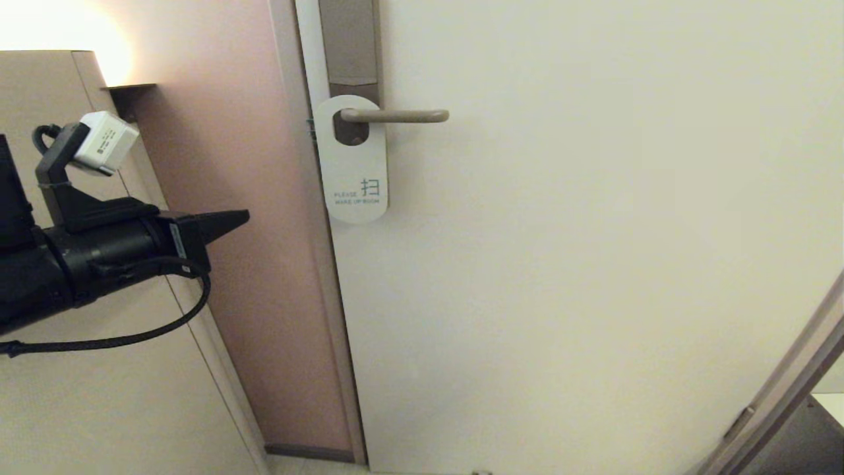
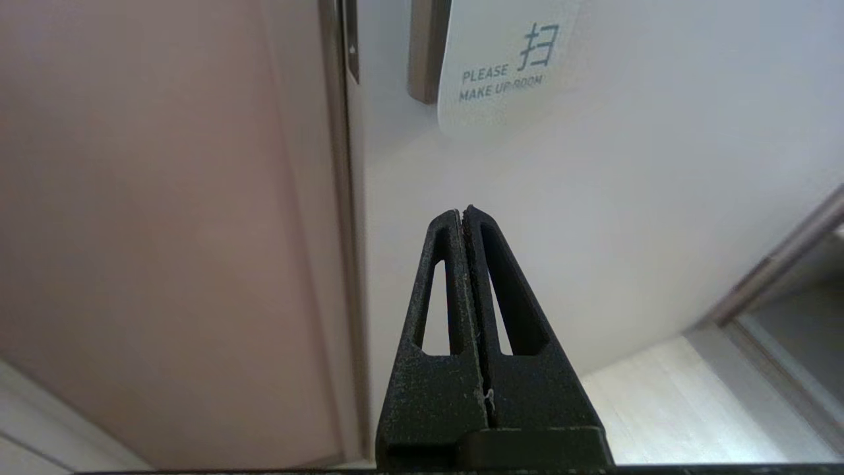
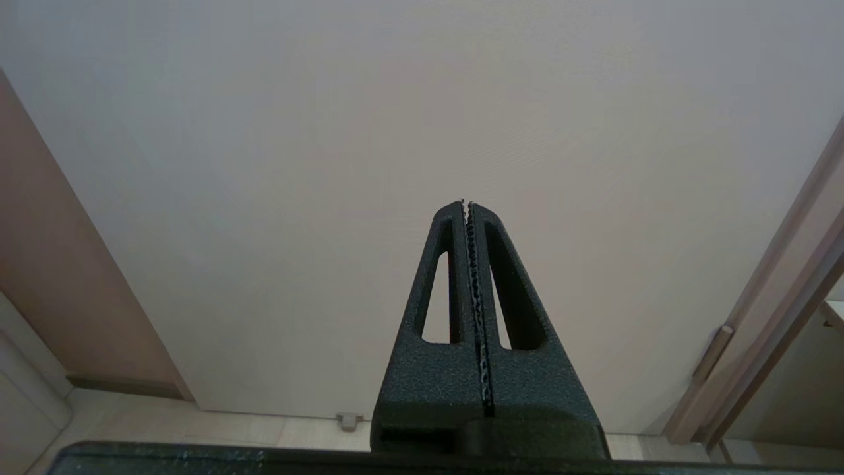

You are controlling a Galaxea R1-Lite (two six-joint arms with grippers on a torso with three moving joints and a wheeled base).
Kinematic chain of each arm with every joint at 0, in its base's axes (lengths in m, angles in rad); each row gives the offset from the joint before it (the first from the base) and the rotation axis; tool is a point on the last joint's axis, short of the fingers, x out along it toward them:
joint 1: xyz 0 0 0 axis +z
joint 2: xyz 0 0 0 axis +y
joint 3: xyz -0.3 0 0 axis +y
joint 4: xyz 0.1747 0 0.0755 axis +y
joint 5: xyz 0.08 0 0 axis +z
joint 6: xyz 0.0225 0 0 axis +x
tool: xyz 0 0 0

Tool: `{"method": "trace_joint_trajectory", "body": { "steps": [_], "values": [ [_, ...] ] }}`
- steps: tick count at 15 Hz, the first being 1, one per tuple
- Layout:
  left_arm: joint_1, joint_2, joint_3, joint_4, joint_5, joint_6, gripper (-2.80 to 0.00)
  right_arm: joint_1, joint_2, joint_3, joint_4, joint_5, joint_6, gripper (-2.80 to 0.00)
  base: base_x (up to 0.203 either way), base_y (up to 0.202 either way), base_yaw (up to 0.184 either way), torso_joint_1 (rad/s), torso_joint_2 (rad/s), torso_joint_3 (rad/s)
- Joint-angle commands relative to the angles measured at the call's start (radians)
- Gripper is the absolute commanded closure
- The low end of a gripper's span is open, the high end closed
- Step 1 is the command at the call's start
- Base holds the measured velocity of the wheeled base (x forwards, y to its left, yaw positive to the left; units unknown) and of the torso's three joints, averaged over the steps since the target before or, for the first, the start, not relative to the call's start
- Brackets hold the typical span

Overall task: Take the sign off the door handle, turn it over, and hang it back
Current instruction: Take down the sign

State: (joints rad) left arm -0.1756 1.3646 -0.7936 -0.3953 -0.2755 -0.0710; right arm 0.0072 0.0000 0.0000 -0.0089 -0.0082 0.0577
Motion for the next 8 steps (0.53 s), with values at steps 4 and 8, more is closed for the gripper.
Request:
{"method": "trace_joint_trajectory", "body": {
  "steps": [4, 8],
  "values": [
    [0.067, 0.074, -0.060, -0.005, -0.005, -0.050, 0.00, 0.000, 0.000, 0.000, 0.000, -0.001, 0.001, 0.00, 0.000, 0.000, 0.000, 0.000, 0.00, 0.000],
    [0.105, 0.120, -0.098, -0.005, -0.095, -0.050, 0.00, 0.000, 0.002, 0.000, 0.000, -0.001, 0.001, 0.00, 0.000, 0.000, 0.000, 0.000, 0.00, 0.000]
  ]
}}
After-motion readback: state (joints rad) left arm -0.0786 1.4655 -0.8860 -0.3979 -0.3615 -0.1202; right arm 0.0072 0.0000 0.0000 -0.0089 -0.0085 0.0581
